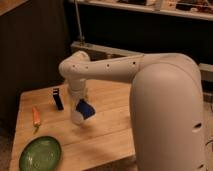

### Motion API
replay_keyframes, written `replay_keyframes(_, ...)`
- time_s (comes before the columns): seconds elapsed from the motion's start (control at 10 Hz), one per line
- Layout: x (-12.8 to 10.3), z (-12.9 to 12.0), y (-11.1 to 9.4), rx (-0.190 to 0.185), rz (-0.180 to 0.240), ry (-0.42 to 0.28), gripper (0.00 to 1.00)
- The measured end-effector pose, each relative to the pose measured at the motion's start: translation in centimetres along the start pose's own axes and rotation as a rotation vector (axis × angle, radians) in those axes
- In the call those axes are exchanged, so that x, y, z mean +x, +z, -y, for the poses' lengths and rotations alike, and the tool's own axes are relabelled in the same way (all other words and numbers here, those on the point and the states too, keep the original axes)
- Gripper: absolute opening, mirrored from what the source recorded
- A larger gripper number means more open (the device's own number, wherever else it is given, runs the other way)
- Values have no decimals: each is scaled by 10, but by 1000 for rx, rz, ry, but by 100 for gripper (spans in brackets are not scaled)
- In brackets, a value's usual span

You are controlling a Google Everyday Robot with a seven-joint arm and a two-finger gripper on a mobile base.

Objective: Place the white sponge in the ceramic bowl

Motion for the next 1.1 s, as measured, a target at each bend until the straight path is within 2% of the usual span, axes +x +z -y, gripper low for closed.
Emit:
replay_keyframes(0.2,8,-50,-3,-13,6,-101,0)
replay_keyframes(0.3,12,-67,-5,-20,7,-135,0)
replay_keyframes(0.4,17,-99,-5,-43,2,-200,0)
replay_keyframes(0.6,23,-143,4,-97,-14,-301,1)
replay_keyframes(0.8,18,-184,25,-214,-22,-408,19)
replay_keyframes(1.0,3,-201,41,-316,-16,-453,37)
replay_keyframes(1.1,0,-211,45,-355,-12,-475,47)
